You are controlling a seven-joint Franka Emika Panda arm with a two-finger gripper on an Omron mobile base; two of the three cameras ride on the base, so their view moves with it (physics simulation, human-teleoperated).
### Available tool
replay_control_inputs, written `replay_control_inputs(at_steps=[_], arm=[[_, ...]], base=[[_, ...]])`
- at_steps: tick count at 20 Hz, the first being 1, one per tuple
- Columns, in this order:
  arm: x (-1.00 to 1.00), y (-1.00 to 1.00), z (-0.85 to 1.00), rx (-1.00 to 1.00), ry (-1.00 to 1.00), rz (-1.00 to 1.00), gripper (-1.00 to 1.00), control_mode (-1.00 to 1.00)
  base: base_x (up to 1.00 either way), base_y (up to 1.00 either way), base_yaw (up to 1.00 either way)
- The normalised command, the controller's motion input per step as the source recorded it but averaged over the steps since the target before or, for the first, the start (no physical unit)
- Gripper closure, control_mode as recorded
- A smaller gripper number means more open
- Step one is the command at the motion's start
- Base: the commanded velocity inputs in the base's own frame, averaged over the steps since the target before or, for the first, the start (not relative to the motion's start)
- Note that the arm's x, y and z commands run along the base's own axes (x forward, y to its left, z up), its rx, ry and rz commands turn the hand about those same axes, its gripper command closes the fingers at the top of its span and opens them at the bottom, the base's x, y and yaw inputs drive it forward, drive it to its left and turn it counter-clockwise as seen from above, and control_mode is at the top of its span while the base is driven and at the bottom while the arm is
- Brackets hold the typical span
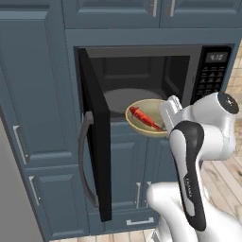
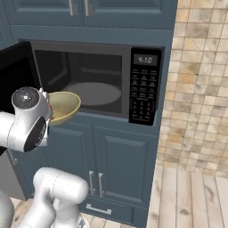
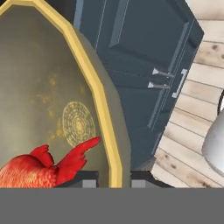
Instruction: Remove the peach from the bowl and place it on the small plate. Then place the bowl with only the fish in the microwave, close the door, and press the start button to microwave the fish.
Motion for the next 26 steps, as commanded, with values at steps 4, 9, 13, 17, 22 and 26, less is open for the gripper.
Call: replay_control_inputs(at_steps=[4,9,13,17,22,26], arm=[[0.69,-0.26,0.0,0.04,-0.07,-0.07,1.0,-1.0],[0.73,-0.33,0.0,0.08,-0.04,0.05,1.0,-1.0],[0.91,-0.2,0.0,0.1,0.0,0.13,1.0,-1.0],[0.85,-0.15,0.0,0.12,0.0,0.16,1.0,-1.0],[0.79,-0.07,0.0,0.07,0.12,0.2,1.0,-1.0],[0.69,0.0,-0.14,0.0,0.17,0.17,1.0,-1.0]], base=[[0.0,0.0,0.0],[0.0,0.0,0.0],[0.0,0.0,0.0],[0.0,0.0,0.0],[0.0,0.0,0.0],[0.0,0.0,0.0]])
